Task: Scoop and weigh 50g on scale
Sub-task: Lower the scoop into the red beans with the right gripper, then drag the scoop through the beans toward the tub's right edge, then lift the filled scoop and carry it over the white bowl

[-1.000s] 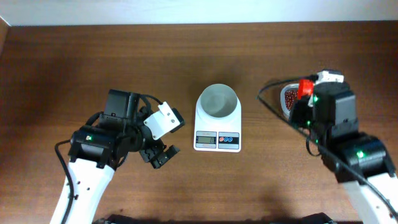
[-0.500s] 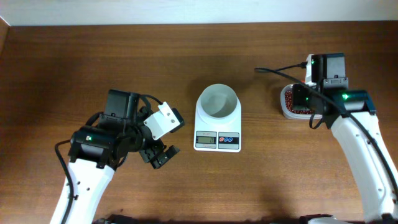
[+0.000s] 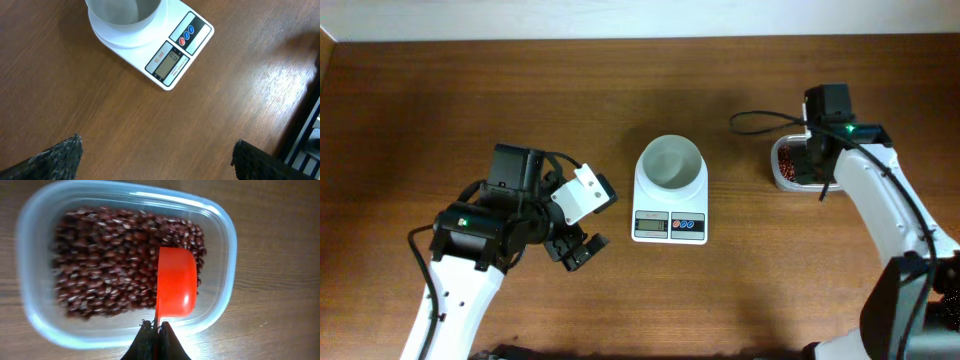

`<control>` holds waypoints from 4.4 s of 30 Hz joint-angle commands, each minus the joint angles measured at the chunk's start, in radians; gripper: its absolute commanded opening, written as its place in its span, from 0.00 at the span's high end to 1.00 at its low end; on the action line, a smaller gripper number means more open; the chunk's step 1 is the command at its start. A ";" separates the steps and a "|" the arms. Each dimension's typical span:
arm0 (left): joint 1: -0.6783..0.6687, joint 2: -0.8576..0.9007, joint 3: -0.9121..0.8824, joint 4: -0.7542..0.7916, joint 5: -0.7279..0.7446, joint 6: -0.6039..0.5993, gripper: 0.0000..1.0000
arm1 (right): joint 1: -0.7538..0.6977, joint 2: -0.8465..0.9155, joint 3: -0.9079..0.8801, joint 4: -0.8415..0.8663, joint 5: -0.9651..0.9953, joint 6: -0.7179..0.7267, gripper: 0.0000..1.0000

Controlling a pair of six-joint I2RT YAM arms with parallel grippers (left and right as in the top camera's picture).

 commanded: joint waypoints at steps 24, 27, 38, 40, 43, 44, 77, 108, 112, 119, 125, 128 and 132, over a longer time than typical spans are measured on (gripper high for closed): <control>0.004 -0.014 0.008 0.000 0.000 0.012 0.01 | -0.153 0.049 -0.016 0.078 -0.478 -0.011 0.96; 0.004 -0.014 0.008 0.000 0.000 0.012 0.01 | -0.223 0.055 -0.016 0.062 -0.592 -0.011 0.96; 0.004 -0.014 0.008 0.000 0.000 0.012 0.01 | -0.332 0.079 -0.016 -0.016 -0.763 -0.011 0.96; 0.004 -0.014 0.008 0.000 0.000 0.012 0.01 | -0.332 0.100 -0.016 -0.017 -0.772 -0.007 0.96; 0.004 -0.014 0.008 0.000 0.000 0.012 0.01 | -0.345 0.142 -0.016 -0.017 -0.795 -0.008 0.96; 0.004 -0.014 0.008 0.000 0.000 0.012 0.01 | -0.353 0.143 -0.016 -0.017 -0.813 -0.008 0.96; 0.004 -0.014 0.008 0.000 0.000 0.012 0.01 | -0.558 0.072 0.020 -0.024 -1.051 -0.061 0.96; 0.004 -0.014 0.008 0.000 0.000 0.012 0.01 | -0.659 0.026 0.019 -0.101 -1.340 0.019 0.96; 0.004 -0.014 0.008 0.000 0.000 0.012 0.01 | -0.659 0.026 0.019 -0.113 -1.361 0.020 0.96; 0.004 -0.014 0.008 0.000 0.000 0.012 0.01 | -0.672 0.026 0.019 -0.138 -1.380 0.019 0.96; 0.004 -0.014 0.008 0.000 0.000 0.012 0.01 | -0.683 0.025 0.019 -0.160 -1.559 0.019 0.96; 0.004 -0.014 0.008 0.000 0.000 0.012 0.01 | -0.657 0.025 0.019 -0.167 -1.602 0.016 0.96; 0.004 -0.014 0.008 0.000 0.000 0.012 0.01 | -0.555 0.025 0.019 -0.167 -1.627 0.016 0.96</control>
